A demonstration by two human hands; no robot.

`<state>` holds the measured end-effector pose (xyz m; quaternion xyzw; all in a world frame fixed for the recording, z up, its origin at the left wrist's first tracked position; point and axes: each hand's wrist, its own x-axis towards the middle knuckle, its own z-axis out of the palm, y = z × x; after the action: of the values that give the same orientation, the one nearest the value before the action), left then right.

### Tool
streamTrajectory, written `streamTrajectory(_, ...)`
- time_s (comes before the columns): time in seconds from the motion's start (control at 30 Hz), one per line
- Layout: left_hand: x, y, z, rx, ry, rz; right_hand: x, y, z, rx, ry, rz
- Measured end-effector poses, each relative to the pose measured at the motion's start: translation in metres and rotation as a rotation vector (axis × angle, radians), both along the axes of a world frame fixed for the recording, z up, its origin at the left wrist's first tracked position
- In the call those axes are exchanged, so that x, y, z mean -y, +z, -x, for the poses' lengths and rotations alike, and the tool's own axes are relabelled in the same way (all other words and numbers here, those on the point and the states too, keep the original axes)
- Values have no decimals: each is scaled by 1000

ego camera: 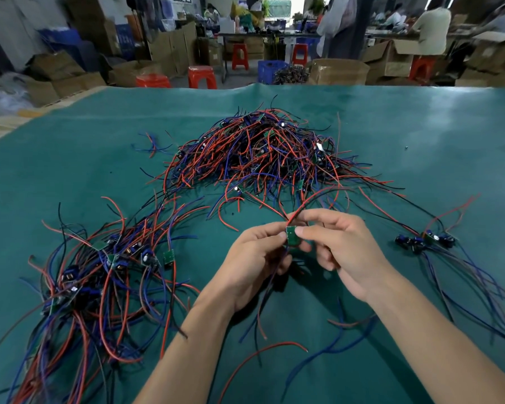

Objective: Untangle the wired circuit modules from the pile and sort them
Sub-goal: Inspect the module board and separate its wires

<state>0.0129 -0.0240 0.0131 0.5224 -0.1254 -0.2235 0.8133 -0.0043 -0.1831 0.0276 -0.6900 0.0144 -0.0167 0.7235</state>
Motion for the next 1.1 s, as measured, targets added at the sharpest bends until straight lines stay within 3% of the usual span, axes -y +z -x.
streamTrajectory(0.27, -1, 0, 0, 25, 46, -91, -3, -5, -1, 76, -50, 17)
streamTrajectory(0.5, -3, -4, 3, 106, -1, -156, 2, -6, -7, 144, -250, 62)
streamTrajectory(0.8, -3, -5, 2, 179, -25, -189, 4, -6, -7, 157, -228, 89)
streamTrajectory(1.1, -5, -2, 3, 249, -67, -276, 49, -3, -21, 260, -652, 167)
